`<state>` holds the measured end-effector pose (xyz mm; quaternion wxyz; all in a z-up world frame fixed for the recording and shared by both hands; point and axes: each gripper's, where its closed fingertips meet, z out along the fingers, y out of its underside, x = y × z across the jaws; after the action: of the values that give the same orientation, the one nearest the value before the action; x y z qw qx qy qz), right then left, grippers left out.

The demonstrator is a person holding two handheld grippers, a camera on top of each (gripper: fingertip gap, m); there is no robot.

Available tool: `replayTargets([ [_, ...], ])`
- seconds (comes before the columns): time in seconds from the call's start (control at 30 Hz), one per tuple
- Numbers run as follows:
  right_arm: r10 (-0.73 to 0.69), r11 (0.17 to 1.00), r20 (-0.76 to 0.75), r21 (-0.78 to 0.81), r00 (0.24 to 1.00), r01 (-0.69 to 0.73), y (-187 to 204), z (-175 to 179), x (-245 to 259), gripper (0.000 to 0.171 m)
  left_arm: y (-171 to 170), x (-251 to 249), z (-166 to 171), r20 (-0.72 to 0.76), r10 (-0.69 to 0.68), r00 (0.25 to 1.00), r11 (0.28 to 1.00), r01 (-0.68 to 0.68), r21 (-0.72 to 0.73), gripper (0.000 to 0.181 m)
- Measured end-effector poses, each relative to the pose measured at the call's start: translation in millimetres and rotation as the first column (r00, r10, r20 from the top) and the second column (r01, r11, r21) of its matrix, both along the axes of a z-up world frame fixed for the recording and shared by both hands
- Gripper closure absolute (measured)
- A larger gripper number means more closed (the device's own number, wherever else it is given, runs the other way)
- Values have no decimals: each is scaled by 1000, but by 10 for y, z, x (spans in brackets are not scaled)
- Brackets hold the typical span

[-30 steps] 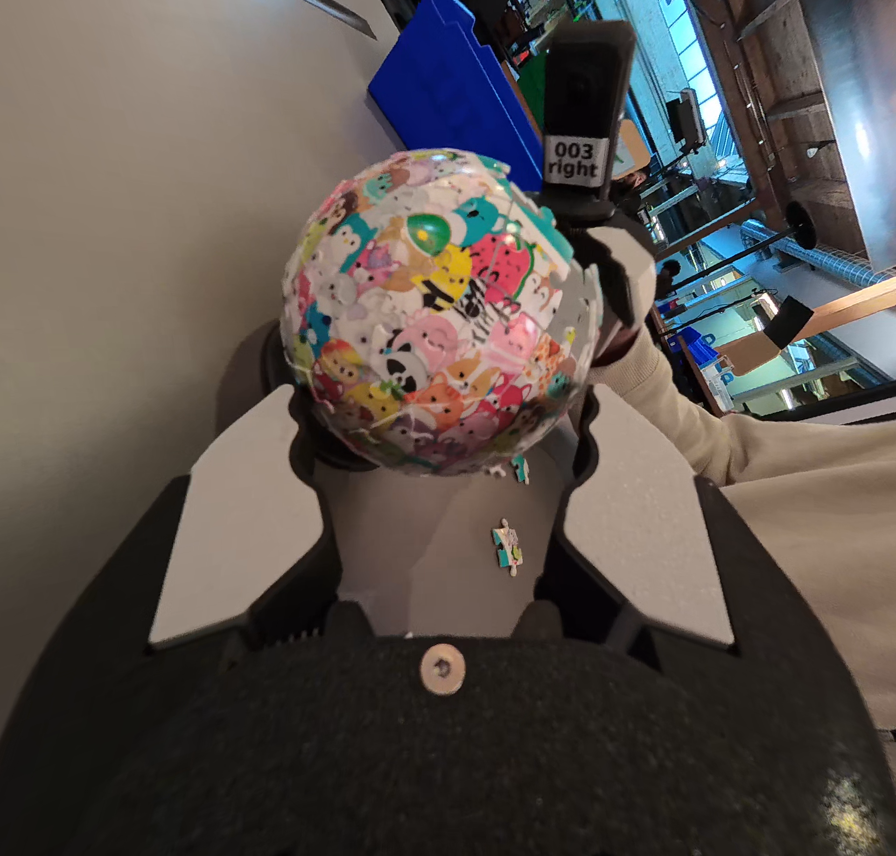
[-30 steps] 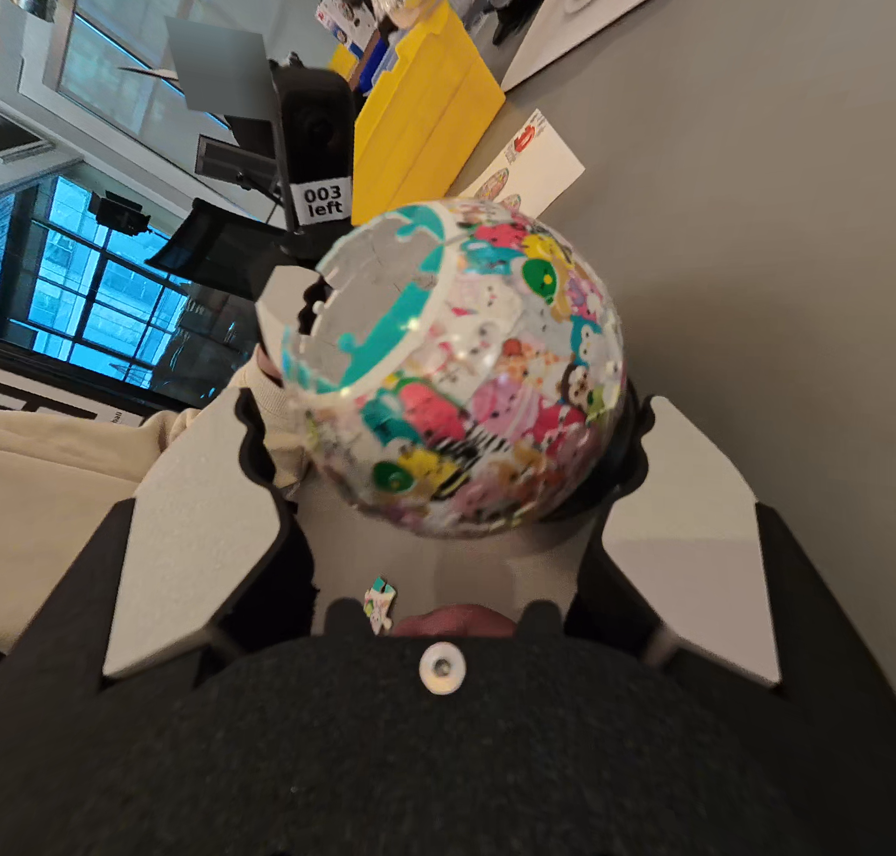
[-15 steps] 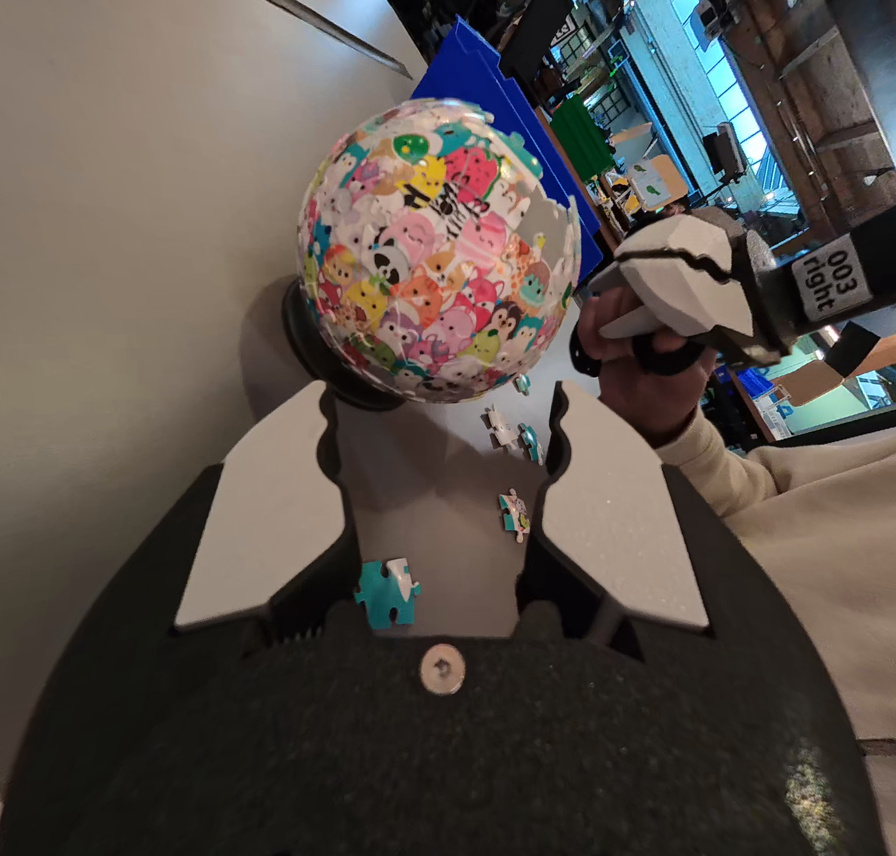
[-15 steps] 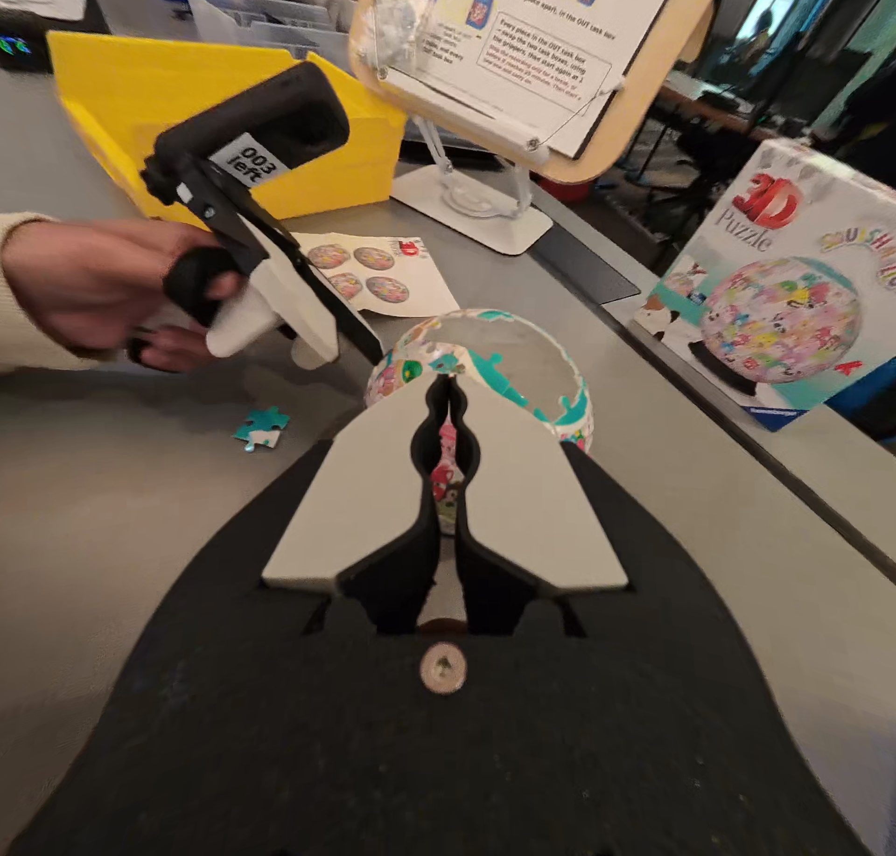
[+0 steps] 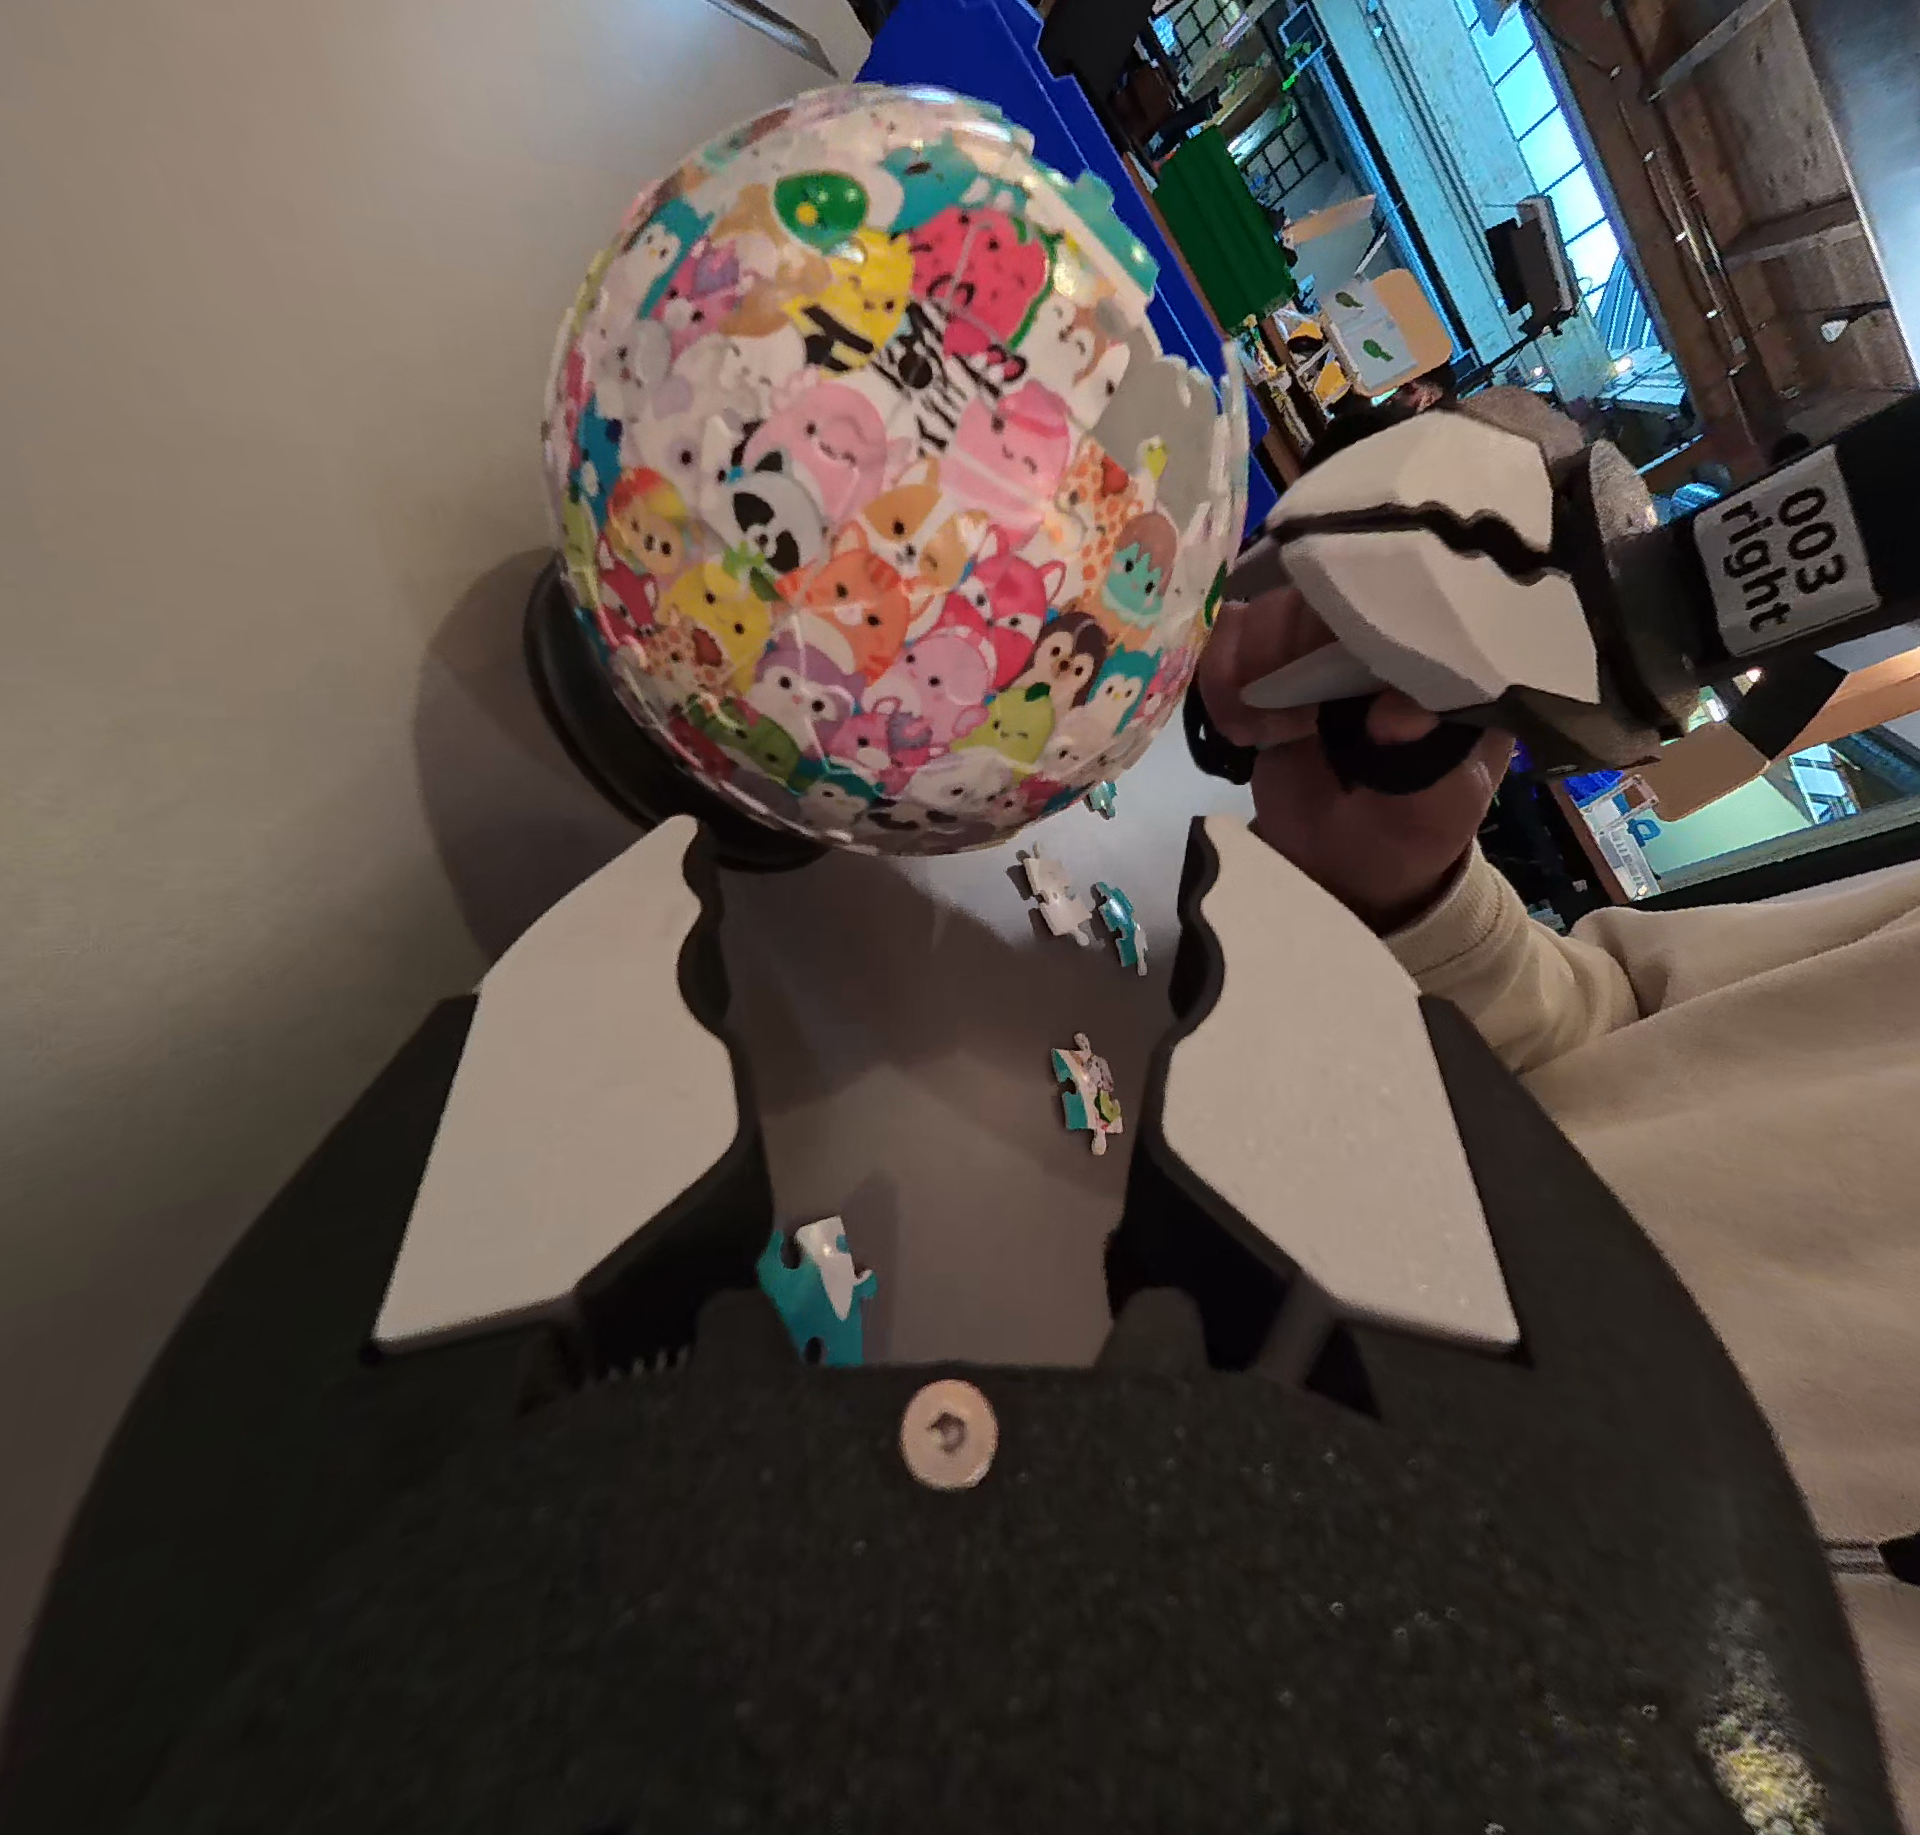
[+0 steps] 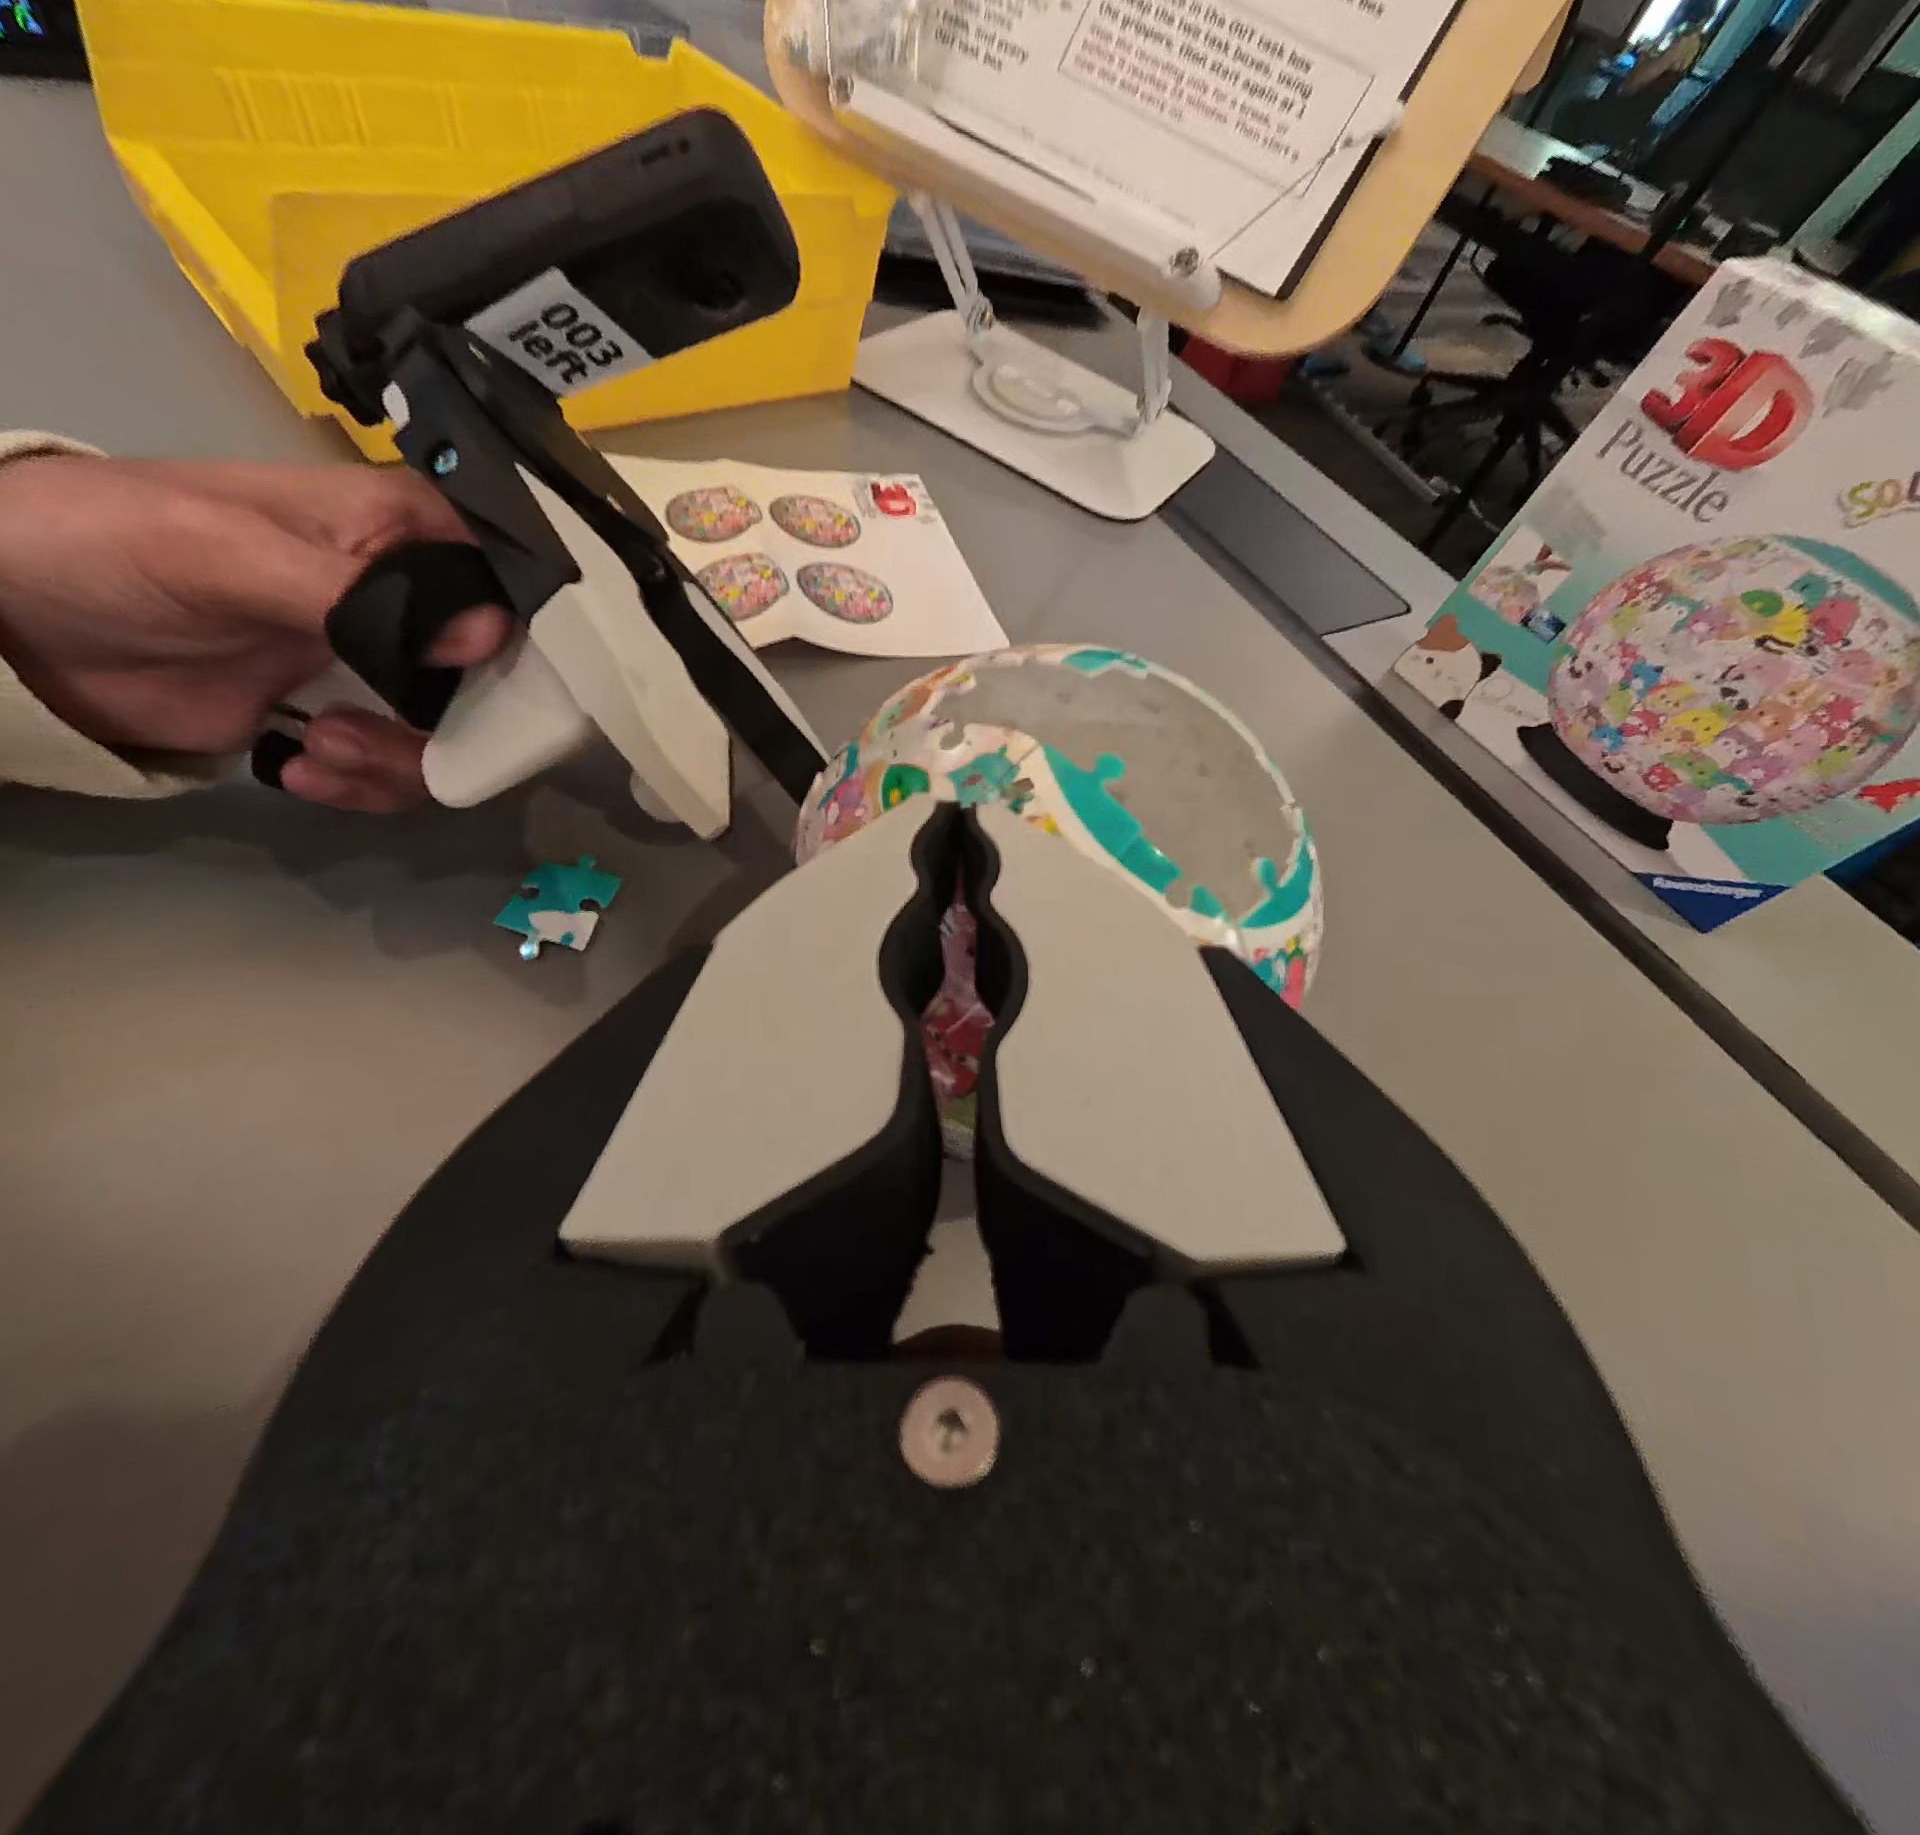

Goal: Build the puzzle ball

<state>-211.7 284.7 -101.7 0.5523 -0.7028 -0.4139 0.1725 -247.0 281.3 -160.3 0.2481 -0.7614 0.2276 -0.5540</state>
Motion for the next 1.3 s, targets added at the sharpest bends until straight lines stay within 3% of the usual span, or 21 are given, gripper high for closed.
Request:
replayTargets([
  [0.17,20,999,-10,34,1000,-19,42,173,75,171,55,-84,51,-40,20,999,999,-18,49,104],
  [0.33,355,935,116,-11,928,-356,65,390,77,171,41,-160,310,-64,1,998,991,8,135,121],
  [0.4,535,843,111,-124,837,-523,49,486,62,156,-16,-112,401,-86,11,996,980,6,197,126],
  [0.5,702,698,233,-413,673,-586,57,323,130,134,-163,48,562,-59,35,998,963,-18,267,146],
  [0.63,779,626,366,-495,509,-602,158,121,109,137,-268,236,755,6,140,990,931,-134,340,179],
  [0.7,801,599,366,-511,475,-617,175,95,85,143,-255,258,791,1,203,979,909,-189,373,181],
  [0.97,828,561,371,-526,421,-639,190,-12,4,149,-135,346,634,-53,214,975,929,-187,319,181],
  [1.3,818,575,364,-498,445,-650,195,-11,79,149,-116,469,569,-99,177,979,934,-136,331,181],
])
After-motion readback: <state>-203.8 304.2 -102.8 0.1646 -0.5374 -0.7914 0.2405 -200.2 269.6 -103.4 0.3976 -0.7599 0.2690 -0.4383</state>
